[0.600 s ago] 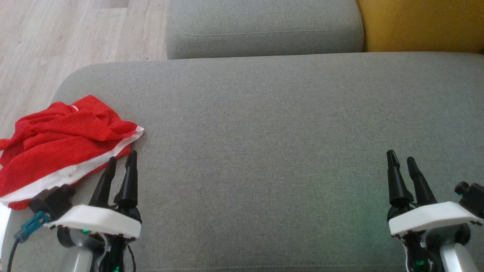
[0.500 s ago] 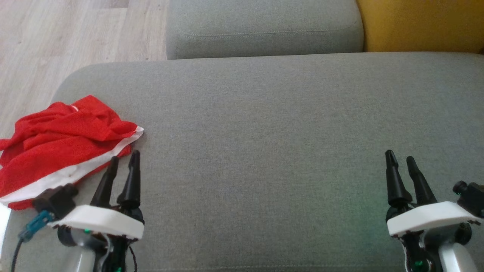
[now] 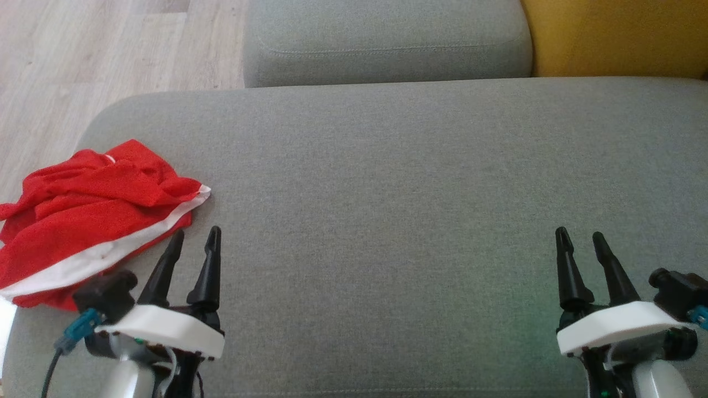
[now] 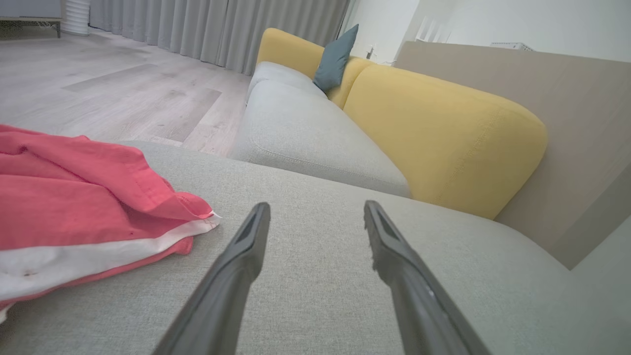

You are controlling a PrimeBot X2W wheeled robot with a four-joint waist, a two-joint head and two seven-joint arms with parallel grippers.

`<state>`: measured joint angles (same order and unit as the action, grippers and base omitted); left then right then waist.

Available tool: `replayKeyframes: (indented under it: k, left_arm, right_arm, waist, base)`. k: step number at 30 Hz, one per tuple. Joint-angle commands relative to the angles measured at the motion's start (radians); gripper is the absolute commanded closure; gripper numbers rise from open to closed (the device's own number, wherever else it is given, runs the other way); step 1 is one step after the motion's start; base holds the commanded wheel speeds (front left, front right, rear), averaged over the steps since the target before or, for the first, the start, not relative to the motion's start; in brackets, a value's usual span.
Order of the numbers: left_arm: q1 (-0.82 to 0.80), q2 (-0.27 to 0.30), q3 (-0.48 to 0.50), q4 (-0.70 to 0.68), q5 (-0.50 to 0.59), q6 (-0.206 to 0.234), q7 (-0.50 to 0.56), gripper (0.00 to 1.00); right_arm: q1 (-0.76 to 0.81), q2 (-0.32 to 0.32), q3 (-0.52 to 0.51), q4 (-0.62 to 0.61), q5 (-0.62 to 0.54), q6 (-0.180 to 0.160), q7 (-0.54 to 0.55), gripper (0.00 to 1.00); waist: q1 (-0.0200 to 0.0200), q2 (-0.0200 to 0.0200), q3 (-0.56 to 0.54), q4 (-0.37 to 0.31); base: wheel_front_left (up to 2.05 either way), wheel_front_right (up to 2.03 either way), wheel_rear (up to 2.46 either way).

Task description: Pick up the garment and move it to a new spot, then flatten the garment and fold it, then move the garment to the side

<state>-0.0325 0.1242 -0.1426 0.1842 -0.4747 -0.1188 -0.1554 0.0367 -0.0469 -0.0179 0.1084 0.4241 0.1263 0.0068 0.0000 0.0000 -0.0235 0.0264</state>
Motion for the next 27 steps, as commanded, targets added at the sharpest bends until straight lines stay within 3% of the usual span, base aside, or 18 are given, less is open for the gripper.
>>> replayKeyframes:
  k: [1, 27]
  left_arm:
    - [-0.056, 0.022, 0.023, -0.030, 0.036, 0.003, -0.017, 0.00]
    - [-0.059, 0.028, 0.030, 0.035, 0.274, 0.013, -0.091, 0.00]
  right_arm:
    - [-0.012, -0.007, 0.012, -0.045, -0.037, 0.003, -0.013, 0.00]
    - [0.006, -0.003, 0.031, -0.059, -0.276, 0.004, -0.073, 0.00]
  waist:
    - [0.0000, 0.0000, -0.001, 0.000]
    - [0.0000, 0.0000, -0.001, 0.001]
  base:
    - [0.00, 0.00, 0.00]
    - [0.00, 0.00, 0.00]
